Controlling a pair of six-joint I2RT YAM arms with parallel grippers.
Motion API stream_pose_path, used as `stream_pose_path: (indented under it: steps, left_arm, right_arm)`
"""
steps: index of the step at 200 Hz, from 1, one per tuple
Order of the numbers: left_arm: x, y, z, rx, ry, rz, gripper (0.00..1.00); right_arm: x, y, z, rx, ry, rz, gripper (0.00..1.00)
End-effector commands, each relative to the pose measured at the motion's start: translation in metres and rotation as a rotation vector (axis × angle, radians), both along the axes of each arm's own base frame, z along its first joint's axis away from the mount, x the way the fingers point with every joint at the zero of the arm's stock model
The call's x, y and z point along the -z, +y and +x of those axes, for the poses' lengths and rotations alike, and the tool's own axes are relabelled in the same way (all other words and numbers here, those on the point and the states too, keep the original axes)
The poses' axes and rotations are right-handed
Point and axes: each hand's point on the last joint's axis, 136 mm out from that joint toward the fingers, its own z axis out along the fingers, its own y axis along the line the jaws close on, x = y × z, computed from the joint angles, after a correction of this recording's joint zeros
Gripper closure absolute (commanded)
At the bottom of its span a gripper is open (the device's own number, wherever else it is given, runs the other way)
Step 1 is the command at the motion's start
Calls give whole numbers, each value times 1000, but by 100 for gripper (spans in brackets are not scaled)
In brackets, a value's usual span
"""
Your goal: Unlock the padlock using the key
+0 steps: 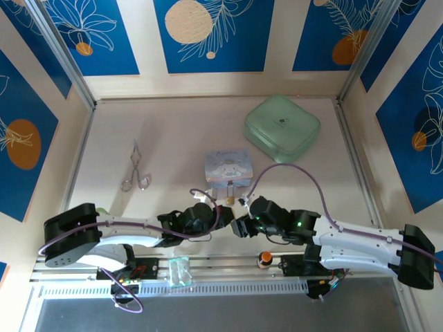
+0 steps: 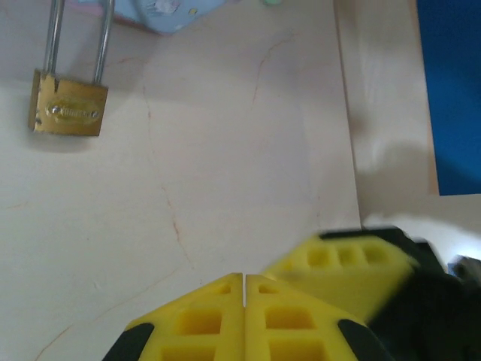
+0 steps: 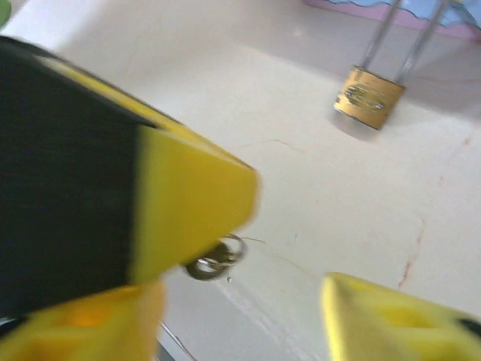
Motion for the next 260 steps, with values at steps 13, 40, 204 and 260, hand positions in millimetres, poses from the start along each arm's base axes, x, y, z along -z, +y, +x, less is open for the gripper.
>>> stream_pose_path:
  steps: [13, 40, 204, 260]
  left_arm:
    - [-20, 10, 12, 13, -84, -4, 100]
    - [-42, 19, 26, -2, -129, -94, 100]
    - [-151, 25, 19, 46, -406, -416, 100]
    - [-151, 26, 21, 30, -408, -424, 100]
  right_arm:
    - [-44, 10, 8, 44, 108, 340, 1]
    - [-72, 10, 17, 27, 133, 494, 1]
    - [-146, 35, 17, -147, 155, 913, 43]
    - [-146, 34, 18, -136, 133, 934, 54]
